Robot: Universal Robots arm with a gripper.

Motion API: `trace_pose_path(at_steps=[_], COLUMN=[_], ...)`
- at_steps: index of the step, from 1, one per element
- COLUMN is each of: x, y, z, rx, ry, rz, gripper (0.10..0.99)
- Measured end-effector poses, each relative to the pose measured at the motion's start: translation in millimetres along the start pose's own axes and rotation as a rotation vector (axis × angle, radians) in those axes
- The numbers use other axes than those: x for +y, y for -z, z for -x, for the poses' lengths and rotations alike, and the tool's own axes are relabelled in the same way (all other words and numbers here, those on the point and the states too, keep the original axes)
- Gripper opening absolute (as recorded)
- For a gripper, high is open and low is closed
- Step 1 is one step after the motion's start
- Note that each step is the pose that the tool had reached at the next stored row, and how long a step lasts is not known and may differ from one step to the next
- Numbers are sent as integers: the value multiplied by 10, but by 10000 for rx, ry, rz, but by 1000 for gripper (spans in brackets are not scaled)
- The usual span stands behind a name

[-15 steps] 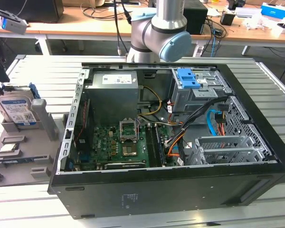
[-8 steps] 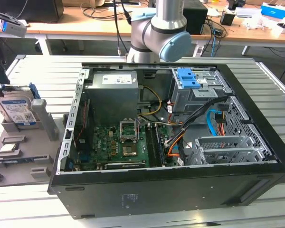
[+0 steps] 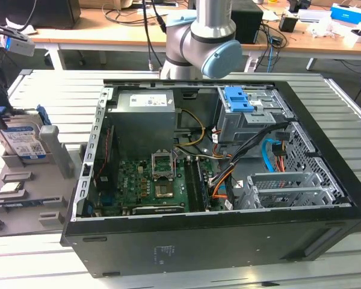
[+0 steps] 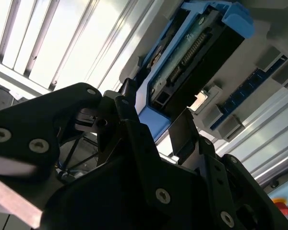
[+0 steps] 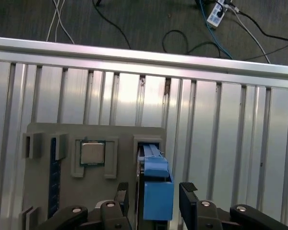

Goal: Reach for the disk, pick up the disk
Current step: 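Pick up the disk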

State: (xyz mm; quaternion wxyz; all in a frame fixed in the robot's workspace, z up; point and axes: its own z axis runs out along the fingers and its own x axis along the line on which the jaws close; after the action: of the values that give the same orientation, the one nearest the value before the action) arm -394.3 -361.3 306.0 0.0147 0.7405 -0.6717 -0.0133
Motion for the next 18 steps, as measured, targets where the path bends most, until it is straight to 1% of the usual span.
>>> trace_pose_path(at_steps=[5,6,11,12,14,15,18], x=[-5,-6,-6,-6,-6,-6,-6], y=[-141,-154,-158,-158,-159,-159,-159], z=[0,0,0,0,1,0,0], rx=[0,0,0,0,-2,0,0], ry=[1,1,1,2,1,1,2], rz=[3,3,3,3,4,2,3], gripper=[541,541,541,529,396,373,373])
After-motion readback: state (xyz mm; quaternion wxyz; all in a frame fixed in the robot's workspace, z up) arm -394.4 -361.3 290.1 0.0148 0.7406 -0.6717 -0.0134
